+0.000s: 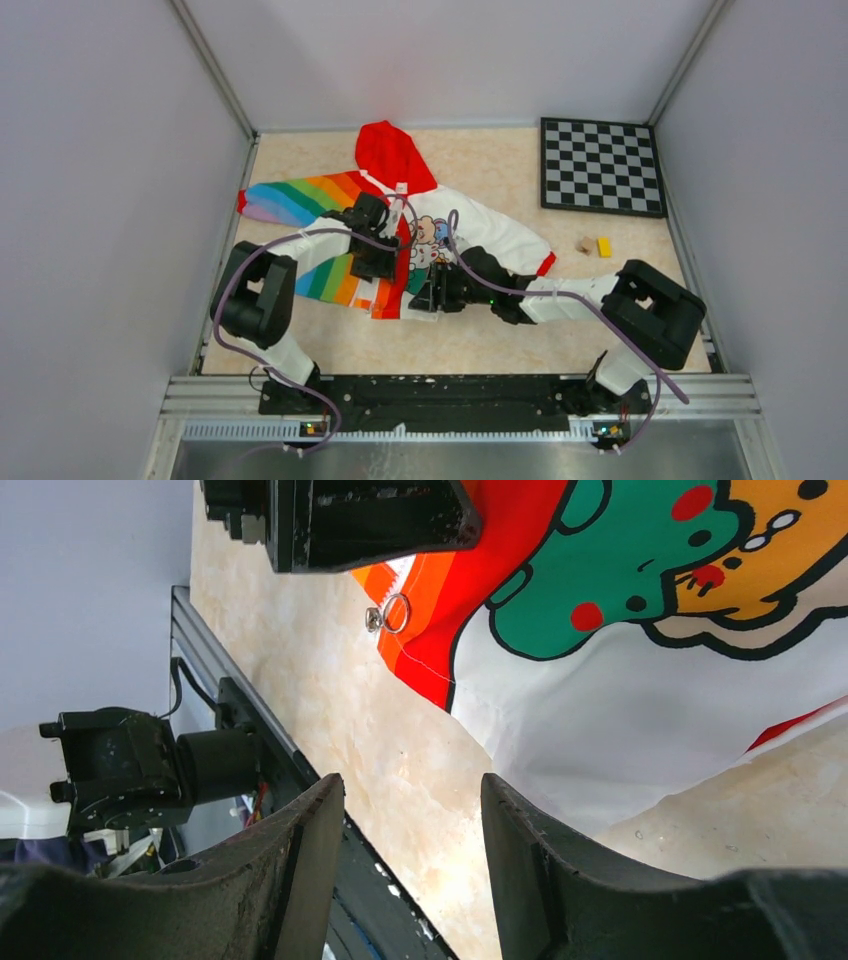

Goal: Zip up the jacket

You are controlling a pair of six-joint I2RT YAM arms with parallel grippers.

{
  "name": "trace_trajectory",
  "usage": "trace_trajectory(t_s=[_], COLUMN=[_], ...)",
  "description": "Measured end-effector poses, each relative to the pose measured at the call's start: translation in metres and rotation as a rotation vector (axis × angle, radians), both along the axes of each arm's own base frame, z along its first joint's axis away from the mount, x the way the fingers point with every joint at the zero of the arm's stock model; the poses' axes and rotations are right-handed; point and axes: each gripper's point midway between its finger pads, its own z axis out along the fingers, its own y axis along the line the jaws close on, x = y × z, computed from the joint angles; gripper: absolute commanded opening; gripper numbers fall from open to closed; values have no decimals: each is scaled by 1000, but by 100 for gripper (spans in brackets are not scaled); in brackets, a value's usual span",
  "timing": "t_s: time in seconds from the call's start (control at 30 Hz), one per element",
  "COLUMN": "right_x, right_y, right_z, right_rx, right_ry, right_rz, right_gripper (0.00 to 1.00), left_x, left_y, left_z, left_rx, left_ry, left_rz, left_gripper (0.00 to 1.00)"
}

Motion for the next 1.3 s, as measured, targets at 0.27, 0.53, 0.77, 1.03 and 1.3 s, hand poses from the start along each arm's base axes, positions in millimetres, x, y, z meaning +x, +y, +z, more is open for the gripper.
trace_trajectory(t_s=[0.27,0.53,0.77,1.03,1.3], right_x=[5,15,27,39,49], right_y=[-2,7,22,36,36], right_z=[1,8,17,0,5], right_rx=[-10,1,54,86,121], right_ry=[-36,-64,-103,-121,-157], right_rz=[-12,-19,-33,-73,-136], right_gripper=[52,45,40,38,37], left_x=[8,8,12,12,9], left_y=[-4,-10,-17,-23,-15], left_z=[-2,1,30,55,26], left_rx=[-8,-42,-103,-163,-97], left_ry=[0,-3,-77,-135,-63], left_rz=[-17,-25,-34,-46,-25], left_gripper=[34,20,11,37,34])
